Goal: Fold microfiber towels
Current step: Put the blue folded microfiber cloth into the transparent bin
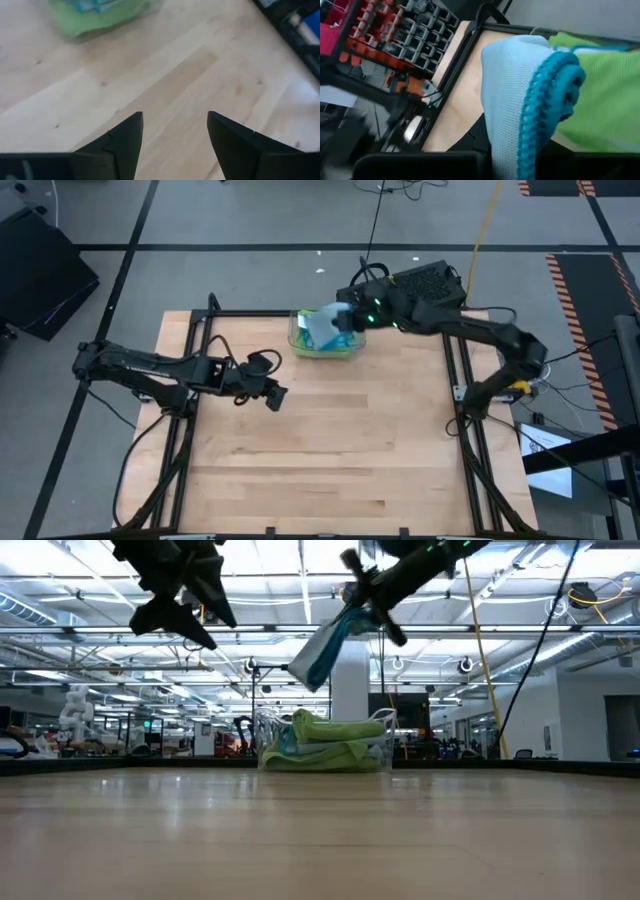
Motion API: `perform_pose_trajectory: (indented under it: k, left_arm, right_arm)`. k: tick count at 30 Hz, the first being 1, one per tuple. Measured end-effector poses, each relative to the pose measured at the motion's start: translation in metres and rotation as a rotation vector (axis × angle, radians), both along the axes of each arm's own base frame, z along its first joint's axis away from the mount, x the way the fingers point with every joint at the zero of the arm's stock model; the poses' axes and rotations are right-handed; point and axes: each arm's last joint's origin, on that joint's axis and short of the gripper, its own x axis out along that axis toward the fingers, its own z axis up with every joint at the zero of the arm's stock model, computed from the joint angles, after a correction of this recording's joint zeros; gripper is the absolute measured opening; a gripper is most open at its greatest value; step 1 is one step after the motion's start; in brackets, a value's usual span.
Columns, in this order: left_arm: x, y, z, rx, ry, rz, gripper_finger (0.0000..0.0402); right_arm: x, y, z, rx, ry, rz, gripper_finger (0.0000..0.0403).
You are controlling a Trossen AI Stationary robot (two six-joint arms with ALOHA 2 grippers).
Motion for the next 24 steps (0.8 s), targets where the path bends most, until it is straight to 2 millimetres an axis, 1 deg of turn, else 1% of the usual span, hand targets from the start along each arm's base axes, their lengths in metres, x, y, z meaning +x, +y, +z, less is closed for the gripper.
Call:
perform_pose_trajectory:
  k: [3, 6, 8, 11, 14, 16, 22, 24]
  left_arm:
    - [0.001, -0.002, 0.001, 0.001, -0.013, -0.002, 0.0223]
    - [0.001, -0.003, 0.001, -0.008, -0.014, 0.006, 0.0223]
    - [0.0, -0.004, 0.001, -0.003, -0.016, 0.017, 0.0223]
    - [0.0, -0.006, 0.001, 0.002, -0.02, 0.035, 0.0223]
    - [0.0, -0.008, 0.001, -0.004, -0.024, 0.036, 0.0223]
    - [0.0, -0.009, 0.001, -0.006, -0.024, 0.034, 0.0223]
    - [-0.001, -0.01, 0.001, 0.015, -0.024, 0.035, 0.0223]
    - [-0.001, -0.01, 0.001, 0.022, -0.021, 0.03, 0.0223]
  right_arm:
    - [0.016, -0.03, -0.01, 0.03, 0.015, -0.011, 0.0028]
    - [0.025, -0.056, -0.026, 0.085, 0.001, -0.058, 0.0034]
    - [0.029, -0.071, -0.035, 0.127, -0.053, -0.087, 0.0038]
    - [0.032, -0.086, -0.048, 0.189, -0.086, -0.113, 0.0036]
    - [0.032, -0.094, -0.059, 0.216, -0.067, -0.134, 0.0031]
    - [0.032, -0.096, -0.062, 0.222, -0.06, -0.139, 0.0031]
    - [0.029, -0.094, -0.066, 0.239, -0.006, -0.15, 0.0039]
    - [0.027, -0.091, -0.066, 0.223, 0.039, -0.187, 0.0041]
